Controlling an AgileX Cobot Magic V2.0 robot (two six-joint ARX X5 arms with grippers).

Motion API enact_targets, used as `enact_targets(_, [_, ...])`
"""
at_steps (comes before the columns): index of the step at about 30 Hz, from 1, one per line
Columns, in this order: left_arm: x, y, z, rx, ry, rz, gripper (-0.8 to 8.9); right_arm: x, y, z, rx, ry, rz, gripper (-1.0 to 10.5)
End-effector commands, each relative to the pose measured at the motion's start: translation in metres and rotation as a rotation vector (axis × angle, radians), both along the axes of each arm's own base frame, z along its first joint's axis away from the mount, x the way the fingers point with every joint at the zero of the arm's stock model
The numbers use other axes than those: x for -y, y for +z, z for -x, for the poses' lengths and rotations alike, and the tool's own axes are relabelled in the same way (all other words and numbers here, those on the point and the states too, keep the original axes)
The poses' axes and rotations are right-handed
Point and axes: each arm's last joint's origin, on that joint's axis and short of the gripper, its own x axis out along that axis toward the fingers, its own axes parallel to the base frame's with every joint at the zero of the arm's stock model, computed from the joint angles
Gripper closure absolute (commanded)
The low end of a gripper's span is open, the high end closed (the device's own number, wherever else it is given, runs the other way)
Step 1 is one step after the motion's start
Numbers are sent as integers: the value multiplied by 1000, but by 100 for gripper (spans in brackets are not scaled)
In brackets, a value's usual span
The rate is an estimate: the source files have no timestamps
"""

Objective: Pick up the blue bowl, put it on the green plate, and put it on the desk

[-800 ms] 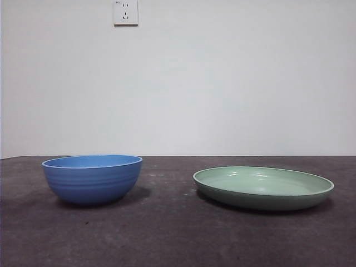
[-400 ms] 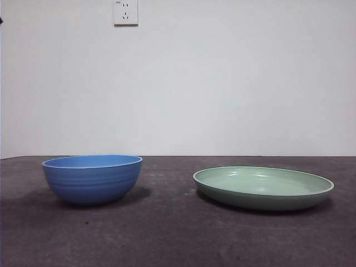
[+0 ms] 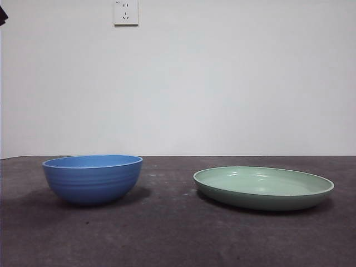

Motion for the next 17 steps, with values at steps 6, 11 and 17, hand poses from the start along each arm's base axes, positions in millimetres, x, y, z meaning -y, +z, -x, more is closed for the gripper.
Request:
enact_targets(6, [1, 6, -1, 25, -10, 6, 426, -1, 5, -1, 17, 9, -1, 566])
enact_targets(11, [1, 6, -1, 24, -10, 5, 427, -1, 5, -1, 17, 9, -1, 566])
enact_targets(17, [2, 5, -6, -1, 16, 11, 431, -1, 5, -1, 16, 9, -1, 566])
